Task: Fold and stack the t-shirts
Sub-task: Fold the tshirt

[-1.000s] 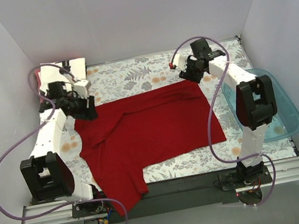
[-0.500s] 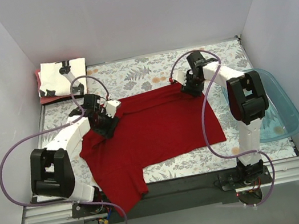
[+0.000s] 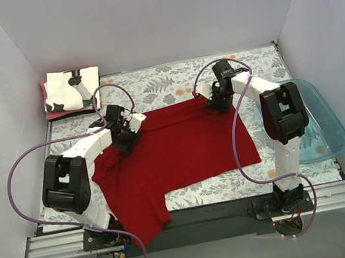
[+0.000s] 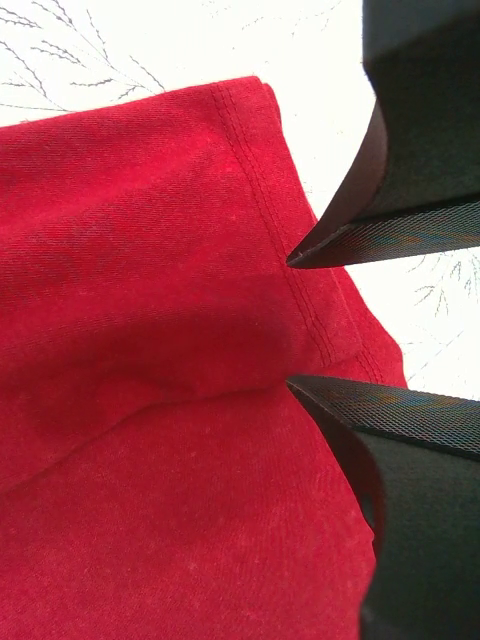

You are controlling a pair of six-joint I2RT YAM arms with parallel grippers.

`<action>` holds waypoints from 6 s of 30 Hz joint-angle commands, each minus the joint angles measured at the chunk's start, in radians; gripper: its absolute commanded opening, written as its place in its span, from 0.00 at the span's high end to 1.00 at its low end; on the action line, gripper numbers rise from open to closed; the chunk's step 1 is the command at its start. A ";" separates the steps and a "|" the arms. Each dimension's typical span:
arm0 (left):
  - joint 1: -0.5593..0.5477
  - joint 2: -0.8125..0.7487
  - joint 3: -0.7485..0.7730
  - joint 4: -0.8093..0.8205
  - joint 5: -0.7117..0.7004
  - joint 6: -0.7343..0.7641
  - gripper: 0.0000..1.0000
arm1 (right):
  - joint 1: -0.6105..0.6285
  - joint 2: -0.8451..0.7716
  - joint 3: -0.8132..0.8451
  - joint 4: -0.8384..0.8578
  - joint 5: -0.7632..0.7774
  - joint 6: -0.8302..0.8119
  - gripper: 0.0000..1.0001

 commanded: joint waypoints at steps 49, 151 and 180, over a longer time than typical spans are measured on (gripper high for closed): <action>0.387 -0.199 0.055 -0.231 0.448 -0.121 0.54 | 0.196 -0.132 0.158 0.199 -0.448 0.831 0.37; 0.532 0.030 0.077 -0.044 0.146 -0.285 0.60 | 0.473 0.182 -0.037 0.826 -0.497 1.873 0.99; 0.546 0.189 0.102 -0.023 0.037 -0.300 1.00 | 0.471 0.244 -0.005 0.819 -0.480 1.864 0.99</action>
